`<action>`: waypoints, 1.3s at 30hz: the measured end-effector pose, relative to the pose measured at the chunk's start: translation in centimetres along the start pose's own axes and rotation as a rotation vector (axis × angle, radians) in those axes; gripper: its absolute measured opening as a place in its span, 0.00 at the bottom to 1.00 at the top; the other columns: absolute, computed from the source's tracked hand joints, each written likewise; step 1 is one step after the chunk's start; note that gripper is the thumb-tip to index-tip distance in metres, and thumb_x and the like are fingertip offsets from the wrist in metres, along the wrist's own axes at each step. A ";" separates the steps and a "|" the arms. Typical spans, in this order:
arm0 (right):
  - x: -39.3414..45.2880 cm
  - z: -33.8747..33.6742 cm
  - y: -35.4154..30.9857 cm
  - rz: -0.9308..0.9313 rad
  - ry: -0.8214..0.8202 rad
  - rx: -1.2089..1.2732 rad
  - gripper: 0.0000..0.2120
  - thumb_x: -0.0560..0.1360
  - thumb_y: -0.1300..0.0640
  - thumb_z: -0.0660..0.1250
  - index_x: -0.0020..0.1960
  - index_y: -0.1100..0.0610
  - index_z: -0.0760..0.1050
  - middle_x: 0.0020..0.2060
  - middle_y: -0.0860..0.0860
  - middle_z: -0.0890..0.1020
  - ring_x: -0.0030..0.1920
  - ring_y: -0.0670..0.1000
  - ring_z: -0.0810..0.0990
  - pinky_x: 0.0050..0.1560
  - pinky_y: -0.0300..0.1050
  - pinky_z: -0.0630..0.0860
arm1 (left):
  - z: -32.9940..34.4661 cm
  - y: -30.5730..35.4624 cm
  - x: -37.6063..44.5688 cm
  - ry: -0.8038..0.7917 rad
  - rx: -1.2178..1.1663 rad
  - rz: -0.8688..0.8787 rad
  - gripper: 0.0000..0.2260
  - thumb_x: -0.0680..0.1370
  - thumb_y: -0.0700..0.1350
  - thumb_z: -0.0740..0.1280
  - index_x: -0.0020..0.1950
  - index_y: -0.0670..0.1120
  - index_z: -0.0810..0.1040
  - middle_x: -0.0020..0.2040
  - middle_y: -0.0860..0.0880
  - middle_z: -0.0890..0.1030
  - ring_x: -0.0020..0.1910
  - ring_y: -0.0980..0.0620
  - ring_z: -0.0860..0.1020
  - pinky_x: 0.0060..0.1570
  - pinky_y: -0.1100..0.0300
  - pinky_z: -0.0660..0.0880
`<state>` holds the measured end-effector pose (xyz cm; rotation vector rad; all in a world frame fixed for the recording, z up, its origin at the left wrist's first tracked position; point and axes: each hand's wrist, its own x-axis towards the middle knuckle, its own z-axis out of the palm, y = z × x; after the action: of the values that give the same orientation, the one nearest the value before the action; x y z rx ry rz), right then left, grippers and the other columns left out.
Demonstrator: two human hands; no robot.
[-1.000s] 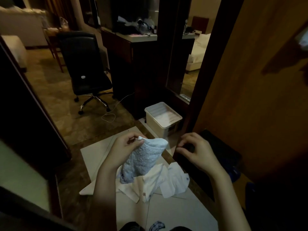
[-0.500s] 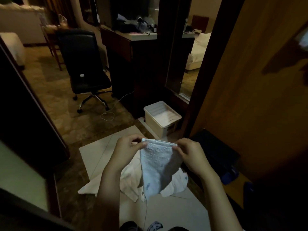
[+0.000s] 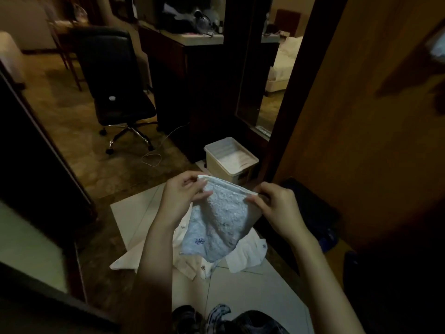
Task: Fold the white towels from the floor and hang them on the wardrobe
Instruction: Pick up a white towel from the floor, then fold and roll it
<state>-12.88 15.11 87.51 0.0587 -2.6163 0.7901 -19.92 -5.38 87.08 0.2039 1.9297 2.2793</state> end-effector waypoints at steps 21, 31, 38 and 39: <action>1.4 -1.8 -4.0 -0.806 -0.434 -0.526 0.10 0.67 0.58 0.75 0.47 0.52 0.81 0.42 0.50 0.79 0.43 0.51 0.77 0.36 0.43 0.72 | -0.1 -0.4 -0.2 -0.228 0.178 0.042 0.08 0.77 0.36 0.65 0.54 0.35 0.79 0.51 0.39 0.83 0.51 0.50 0.82 0.49 0.63 0.78; 1.5 -2.7 -4.0 -0.629 -0.295 -0.285 0.14 0.74 0.42 0.60 0.43 0.48 0.80 0.37 0.41 0.81 0.39 0.42 0.70 0.43 0.44 0.61 | 1.2 -0.5 -0.2 -0.218 0.132 0.046 0.06 0.76 0.33 0.67 0.48 0.41 0.80 0.41 0.44 0.82 0.38 0.56 0.81 0.38 0.66 0.78; 2.1 -3.1 -3.5 -0.232 -0.171 -0.071 0.07 0.73 0.52 0.72 0.40 0.56 0.80 0.31 0.45 0.78 0.34 0.40 0.74 0.43 0.30 0.63 | 2.3 0.3 0.0 -0.222 0.159 0.067 0.08 0.76 0.32 0.66 0.52 0.39 0.81 0.44 0.45 0.83 0.42 0.55 0.81 0.44 0.61 0.76; 2.1 -3.2 -3.5 -0.226 -0.180 -0.060 0.08 0.73 0.54 0.72 0.38 0.56 0.78 0.31 0.47 0.78 0.33 0.41 0.73 0.40 0.30 0.64 | 2.4 0.3 0.0 -0.216 0.146 0.061 0.07 0.76 0.33 0.66 0.52 0.40 0.81 0.44 0.44 0.83 0.42 0.52 0.81 0.43 0.58 0.76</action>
<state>-13.12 14.02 92.59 0.4184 -2.7352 0.6531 -19.42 -3.15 87.78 0.5093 2.0007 2.0534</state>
